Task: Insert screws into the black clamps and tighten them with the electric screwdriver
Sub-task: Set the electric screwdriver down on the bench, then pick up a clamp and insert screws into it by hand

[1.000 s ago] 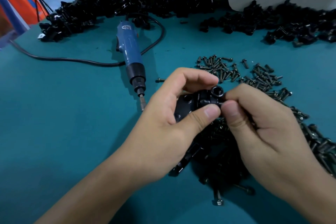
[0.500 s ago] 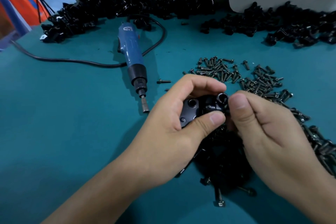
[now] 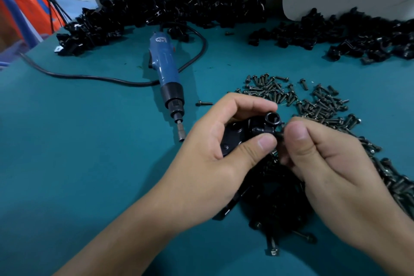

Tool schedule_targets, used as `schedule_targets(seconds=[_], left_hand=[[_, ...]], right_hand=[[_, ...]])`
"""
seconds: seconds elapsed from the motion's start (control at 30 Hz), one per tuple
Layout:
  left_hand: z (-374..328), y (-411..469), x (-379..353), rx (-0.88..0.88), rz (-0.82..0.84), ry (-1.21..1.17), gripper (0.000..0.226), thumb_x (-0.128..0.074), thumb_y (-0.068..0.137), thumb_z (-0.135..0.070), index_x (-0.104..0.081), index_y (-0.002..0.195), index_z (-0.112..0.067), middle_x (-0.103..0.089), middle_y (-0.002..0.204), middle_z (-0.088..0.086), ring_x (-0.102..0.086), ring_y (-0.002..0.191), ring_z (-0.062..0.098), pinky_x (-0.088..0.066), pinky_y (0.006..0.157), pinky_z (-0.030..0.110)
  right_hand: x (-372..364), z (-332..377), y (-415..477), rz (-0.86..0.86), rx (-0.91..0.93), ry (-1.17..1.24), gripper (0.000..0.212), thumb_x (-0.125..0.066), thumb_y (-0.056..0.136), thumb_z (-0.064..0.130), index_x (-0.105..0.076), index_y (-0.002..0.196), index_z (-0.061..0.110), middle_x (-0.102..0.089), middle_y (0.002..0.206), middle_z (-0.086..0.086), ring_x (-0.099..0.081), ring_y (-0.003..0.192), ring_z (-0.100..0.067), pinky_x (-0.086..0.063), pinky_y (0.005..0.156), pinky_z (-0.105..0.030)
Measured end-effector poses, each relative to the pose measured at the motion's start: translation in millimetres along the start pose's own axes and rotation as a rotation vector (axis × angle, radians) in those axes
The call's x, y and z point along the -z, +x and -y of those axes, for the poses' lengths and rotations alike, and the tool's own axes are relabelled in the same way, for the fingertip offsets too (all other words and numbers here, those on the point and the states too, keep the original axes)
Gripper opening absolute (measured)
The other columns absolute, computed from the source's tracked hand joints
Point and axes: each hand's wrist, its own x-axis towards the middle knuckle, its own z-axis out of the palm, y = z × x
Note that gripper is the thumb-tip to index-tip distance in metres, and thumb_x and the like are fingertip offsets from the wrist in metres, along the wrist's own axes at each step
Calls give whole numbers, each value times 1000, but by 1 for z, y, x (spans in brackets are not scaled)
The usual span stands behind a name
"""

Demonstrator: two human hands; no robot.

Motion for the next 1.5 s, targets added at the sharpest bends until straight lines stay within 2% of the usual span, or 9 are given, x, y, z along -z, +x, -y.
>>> schedule_targets(seconds=[0.13,0.37,0.5,0.63,0.8,1.07,1.23,1.33,1.5], left_hand=[[1,1,1,5,-27,2,27,-68,93,-10,-66,119,-18,-71,109,-9,-66,107,2,-48,94,16],[3,-2,-2,-7,-4,12,28,-68,92,-9,-66,119,-19,-71,108,-12,-67,106,1,-47,93,12],[0,2,3,-23,-75,-70,27,-68,90,-10,-69,114,-23,-73,110,-3,-69,111,14,-54,101,33],[-3,17,37,-112,-523,-326,22,-65,91,-6,-68,111,-14,-71,108,5,-71,108,20,-59,98,42],[18,28,91,-170,-1207,-76,21,-59,102,-2,-57,120,-13,-59,106,-6,-62,98,4,-54,105,47],[42,35,113,-63,-1431,8,25,-63,98,-2,-59,119,-16,-64,125,19,-64,115,29,-49,105,49],[42,36,112,-63,-1393,2,28,-65,98,-2,-60,118,-21,-65,122,12,-64,114,23,-52,103,39],[43,38,111,-63,-1375,16,28,-65,98,-2,-62,119,-20,-65,119,10,-65,112,21,-52,95,24],[44,38,111,-51,-1388,4,26,-66,98,-3,-63,118,-20,-65,118,8,-65,109,16,-47,84,9]], right_hand=[[4,-2,1,25,30,-193,28,-43,103,51,-51,94,26,-51,64,5,-43,51,-7,-32,43,-15],[-3,-3,0,-34,21,-68,39,-39,106,50,-41,73,28,-39,61,14,-36,55,0,-31,48,-15],[1,-1,2,-45,-36,-43,51,-31,102,67,-55,82,26,-45,60,14,-41,53,-1,-32,47,-14],[5,0,7,-191,-161,-109,37,-42,101,60,-61,95,29,-54,63,8,-48,52,-8,-40,43,-21],[-17,24,48,-117,-348,-168,25,-54,86,64,-57,102,44,-63,91,20,-60,80,2,-47,61,-28],[-139,31,198,242,-504,-506,83,-67,84,62,-38,142,11,-45,138,-12,-51,121,-30,-45,91,-37],[-145,13,226,186,-637,-380,34,-72,82,44,-61,93,14,-67,87,-5,-59,59,-17,-36,46,-25],[-140,9,228,132,-637,-229,31,-83,75,30,-59,76,11,-60,45,2,-50,26,-8,-29,29,-13],[-131,10,222,96,-756,193,34,-85,71,26,-65,92,8,-65,74,-7,-63,51,-16,-53,54,-26]])
